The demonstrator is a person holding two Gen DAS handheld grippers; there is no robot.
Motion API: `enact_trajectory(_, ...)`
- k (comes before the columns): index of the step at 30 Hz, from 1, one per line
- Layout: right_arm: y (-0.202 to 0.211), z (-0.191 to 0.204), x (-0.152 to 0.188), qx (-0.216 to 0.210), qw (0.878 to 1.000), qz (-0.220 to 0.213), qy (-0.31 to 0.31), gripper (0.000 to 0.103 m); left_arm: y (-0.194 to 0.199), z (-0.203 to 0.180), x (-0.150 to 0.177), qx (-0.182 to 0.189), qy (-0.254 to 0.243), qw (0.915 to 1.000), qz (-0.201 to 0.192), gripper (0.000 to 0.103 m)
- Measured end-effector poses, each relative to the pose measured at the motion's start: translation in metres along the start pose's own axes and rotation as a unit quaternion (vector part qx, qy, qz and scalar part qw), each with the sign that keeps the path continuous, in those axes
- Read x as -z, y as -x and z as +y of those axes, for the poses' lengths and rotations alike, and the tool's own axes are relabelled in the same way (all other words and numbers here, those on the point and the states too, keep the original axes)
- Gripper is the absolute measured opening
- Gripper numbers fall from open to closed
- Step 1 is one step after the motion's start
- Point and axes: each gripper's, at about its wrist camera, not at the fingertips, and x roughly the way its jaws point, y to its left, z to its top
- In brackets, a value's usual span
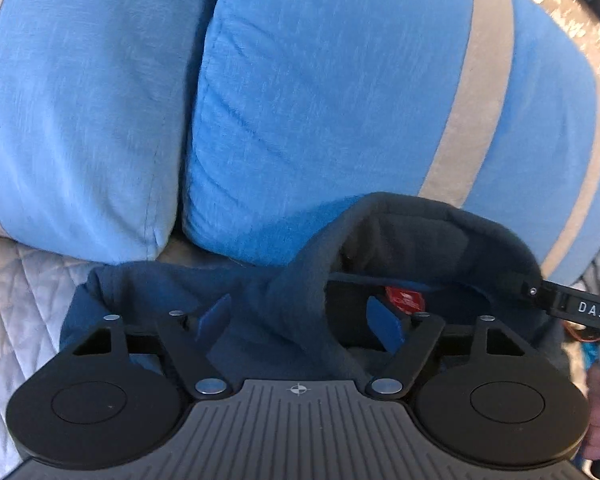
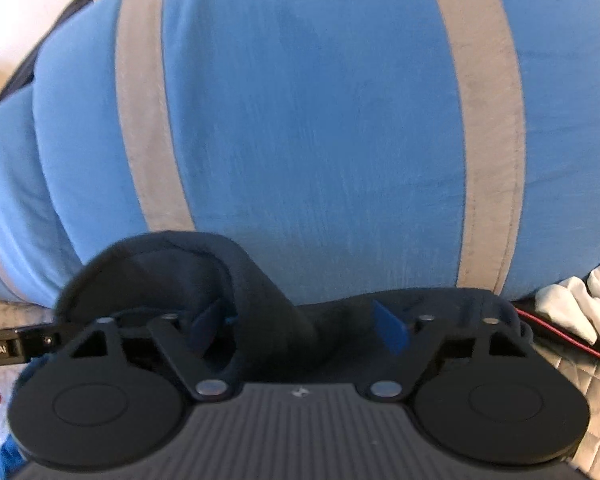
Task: Fold clothes
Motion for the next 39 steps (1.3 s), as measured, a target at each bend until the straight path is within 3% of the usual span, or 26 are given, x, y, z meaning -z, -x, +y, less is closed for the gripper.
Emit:
enact_trajectory(3, -0.005, 0.005, -0.001, 0.012, 1.0, 0.002, 0.014, 0.061, -0.01, -0.002, -0.001, -0.021, -0.016, 0.9995, 0.019, 0.05)
enact_trajectory(5, -0.007, 0.008, -0.002, 0.02, 1.0, 0.005, 0.022, 0.049, -0.017, -0.004, -0.001, -0.034, -0.028, 0.9985, 0.032, 0.022)
enact_trajectory(6, -0.008, 0.009, -0.002, 0.026, 0.999, 0.005, 0.025, 0.039, -0.02, -0.003, 0.0, -0.036, -0.028, 0.9983, 0.037, 0.015)
enact_trajectory(7, -0.008, 0.011, -0.002, 0.028, 0.999, 0.006, 0.031, 0.031, -0.022, -0.001, 0.001, -0.035, -0.024, 0.9983, 0.041, 0.013)
enact_trajectory(8, -0.008, 0.011, -0.002, 0.029, 0.999, 0.008, 0.035, 0.014, -0.022, 0.002, 0.001, -0.034, -0.019, 0.9985, 0.039, 0.011)
enact_trajectory(9, -0.008, 0.011, -0.001, 0.031, 0.999, 0.008, 0.036, 0.012, -0.02, 0.005, 0.001, -0.032, -0.013, 0.9988, 0.035, 0.011)
enact_trajectory(14, -0.001, 0.007, -0.003, 0.026, 0.999, 0.0, 0.045, 0.01, -0.002, 0.02, -0.005, -0.011, 0.006, 0.9999, 0.007, 0.009)
enact_trajectory(20, 0.027, 0.002, -0.003, 0.015, 0.998, -0.017, 0.054, 0.01, 0.037, 0.005, -0.001, -0.008, -0.066, 0.9967, -0.047, 0.009)
enact_trajectory(30, 0.096, 0.004, 0.044, 0.008, 0.993, -0.078, 0.087, 0.01, 0.097, -0.023, 0.078, -0.028, -0.147, 0.9779, -0.146, 0.009)
enact_trajectory(35, 0.118, 0.004, 0.082, 0.011, 0.99, -0.083, 0.11, 0.01, 0.1, -0.026, 0.113, -0.033, -0.181, 0.9717, -0.148, 0.009)
enact_trajectory(39, 0.121, 0.008, 0.111, 0.026, 0.99, -0.059, 0.126, 0.01, 0.092, -0.017, 0.13, -0.03, -0.191, 0.9733, -0.124, 0.01)
